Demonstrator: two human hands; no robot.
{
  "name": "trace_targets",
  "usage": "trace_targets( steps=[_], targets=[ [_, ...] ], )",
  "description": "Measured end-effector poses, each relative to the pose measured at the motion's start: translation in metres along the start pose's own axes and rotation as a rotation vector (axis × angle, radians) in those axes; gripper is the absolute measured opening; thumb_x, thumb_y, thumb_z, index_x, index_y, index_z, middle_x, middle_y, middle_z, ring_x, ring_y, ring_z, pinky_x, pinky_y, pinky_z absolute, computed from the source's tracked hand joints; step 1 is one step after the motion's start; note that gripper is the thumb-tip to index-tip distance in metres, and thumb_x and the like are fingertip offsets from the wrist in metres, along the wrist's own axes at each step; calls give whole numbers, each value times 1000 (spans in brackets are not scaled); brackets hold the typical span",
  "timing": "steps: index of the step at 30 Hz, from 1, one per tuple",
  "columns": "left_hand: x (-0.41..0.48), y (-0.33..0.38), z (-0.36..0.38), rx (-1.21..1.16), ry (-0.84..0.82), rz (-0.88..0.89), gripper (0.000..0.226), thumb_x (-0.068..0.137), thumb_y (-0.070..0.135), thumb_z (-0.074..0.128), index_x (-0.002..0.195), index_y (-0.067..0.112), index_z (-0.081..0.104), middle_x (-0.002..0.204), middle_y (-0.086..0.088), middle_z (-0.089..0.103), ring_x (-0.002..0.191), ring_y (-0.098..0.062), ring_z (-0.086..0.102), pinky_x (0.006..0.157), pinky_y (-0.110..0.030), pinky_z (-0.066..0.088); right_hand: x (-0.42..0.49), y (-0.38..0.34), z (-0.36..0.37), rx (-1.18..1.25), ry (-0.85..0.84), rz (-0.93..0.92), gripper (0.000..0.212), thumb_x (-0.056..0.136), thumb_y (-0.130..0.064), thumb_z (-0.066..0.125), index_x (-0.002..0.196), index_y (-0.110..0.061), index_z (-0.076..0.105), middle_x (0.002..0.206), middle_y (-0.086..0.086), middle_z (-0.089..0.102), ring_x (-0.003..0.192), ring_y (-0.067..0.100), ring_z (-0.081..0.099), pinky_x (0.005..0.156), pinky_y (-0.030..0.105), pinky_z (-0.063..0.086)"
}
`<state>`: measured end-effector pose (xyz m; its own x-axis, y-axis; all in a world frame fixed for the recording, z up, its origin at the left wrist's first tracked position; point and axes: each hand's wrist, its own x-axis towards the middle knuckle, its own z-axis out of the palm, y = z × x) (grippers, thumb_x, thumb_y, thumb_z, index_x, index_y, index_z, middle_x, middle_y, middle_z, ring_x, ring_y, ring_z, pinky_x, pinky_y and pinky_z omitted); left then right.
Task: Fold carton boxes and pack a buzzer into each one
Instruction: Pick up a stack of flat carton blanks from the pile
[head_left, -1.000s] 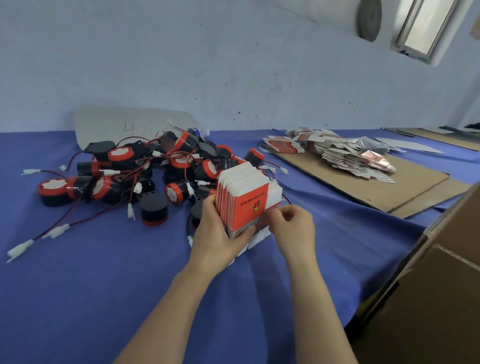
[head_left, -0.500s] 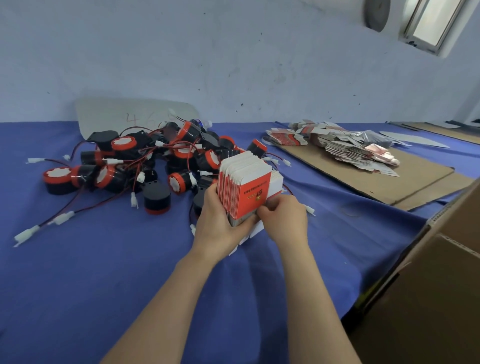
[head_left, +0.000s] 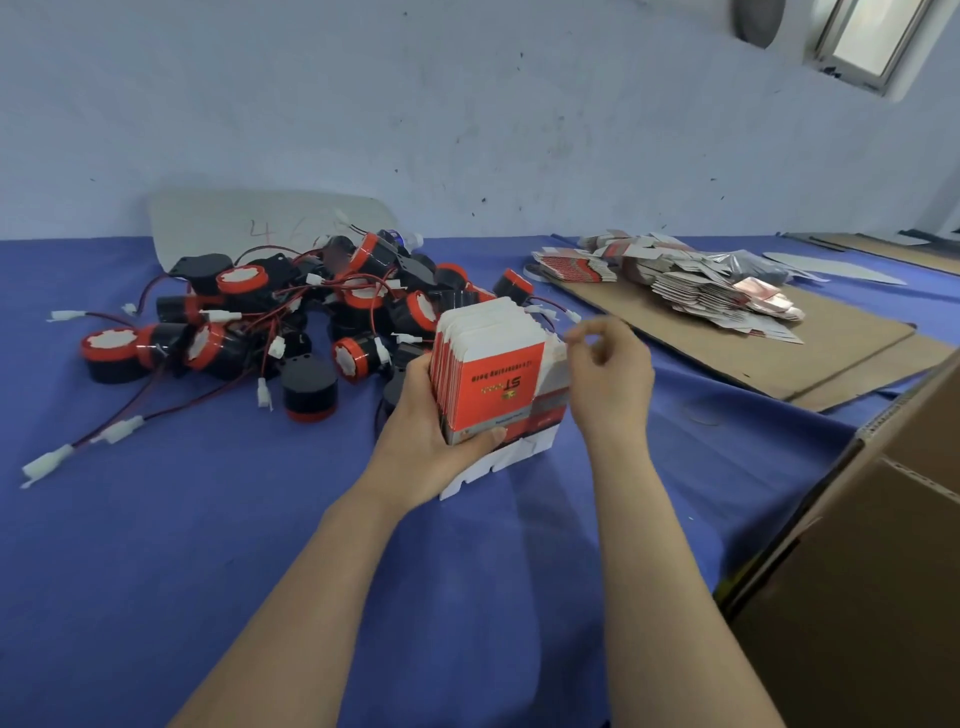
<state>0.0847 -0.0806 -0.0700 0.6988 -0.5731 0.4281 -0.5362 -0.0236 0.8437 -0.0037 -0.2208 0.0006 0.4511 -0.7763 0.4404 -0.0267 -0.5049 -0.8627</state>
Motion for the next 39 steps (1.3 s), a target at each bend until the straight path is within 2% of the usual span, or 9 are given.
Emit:
trace_targets(
  steps=[6, 12, 16, 24, 27, 29, 32, 35, 39],
  targets=[
    [-3, 11, -10, 105, -84, 84, 82, 72, 29, 83, 131, 34, 26, 126, 17, 49, 113, -1, 54, 93, -25, 48, 43, -15, 9, -161, -151, -32, 17, 84, -32, 65, 95, -21, 58, 86, -9, 56, 85, 10, 52, 66, 26, 35],
    [-10, 18, -15, 103, -134, 129, 75, 67, 42, 78, 123, 47, 28, 125, 23, 48, 113, 7, 50, 89, -11, 43, 63, 3, 9, -164, -201, 353, 33, 88, -18, 53, 60, -19, 36, 48, 1, 44, 48, 18, 33, 48, 26, 29],
    [-8, 11, -18, -171, 0, -38, 74, 64, 28, 87, 120, 38, 39, 120, 11, 61, 108, -1, 61, 85, -21, 50, 45, 43, 6, -42, -324, 644, 27, 90, -10, 53, 65, -15, 44, 60, 2, 41, 48, 15, 37, 45, 23, 34],
    [3, 17, -36, -858, 279, -357, 65, 76, 31, 66, 134, 8, 52, 129, -14, 61, 106, -28, 61, 71, -34, 51, 24, 61, 4, -35, -449, 606, 18, 92, -4, 50, 79, -3, 63, 52, 5, 49, 41, 16, 38, 43, 22, 32],
    [5, 30, -39, -907, 227, -413, 64, 75, 35, 64, 134, 9, 54, 127, -12, 62, 109, -28, 62, 72, -34, 51, 38, 57, -4, 10, -16, 448, 29, 92, -6, 48, 116, 3, 61, 99, 17, 67, 86, 27, 59, 80, 33, 47],
    [10, 38, -31, -892, 139, -510, 58, 76, 32, 66, 130, 11, 58, 124, -9, 65, 104, -27, 64, 71, -33, 54, 48, 53, -12, -171, 121, 371, 42, 93, -12, 46, 134, -2, 49, 136, 17, 50, 124, 31, 45, 97, 34, 37],
    [21, 53, -6, -840, 18, -714, 44, 83, 28, 68, 124, 13, 63, 120, -10, 67, 104, -28, 63, 86, -39, 51, 53, 48, -24, -412, 124, 318, 37, 97, -16, 40, 128, 0, 53, 149, 19, 28, 135, 35, 25, 102, 36, 26],
    [30, 63, 21, -800, -103, -837, 38, 82, 29, 71, 116, 15, 65, 110, -9, 67, 95, -25, 60, 82, -37, 50, 50, 49, -40, -143, 188, 330, 41, 101, -31, 38, 93, 0, 64, 113, 29, 48, 101, 34, 45, 86, 39, 38],
    [44, 62, 39, -735, -220, -885, 26, 83, 29, 72, 104, 16, 66, 97, -7, 69, 83, -22, 64, 75, -34, 53, 41, 53, -61, 415, -189, 734, 69, 87, -71, 40, 101, -10, 69, 106, 10, 72, 101, 28, 67, 93, 43, 50]
  ],
)
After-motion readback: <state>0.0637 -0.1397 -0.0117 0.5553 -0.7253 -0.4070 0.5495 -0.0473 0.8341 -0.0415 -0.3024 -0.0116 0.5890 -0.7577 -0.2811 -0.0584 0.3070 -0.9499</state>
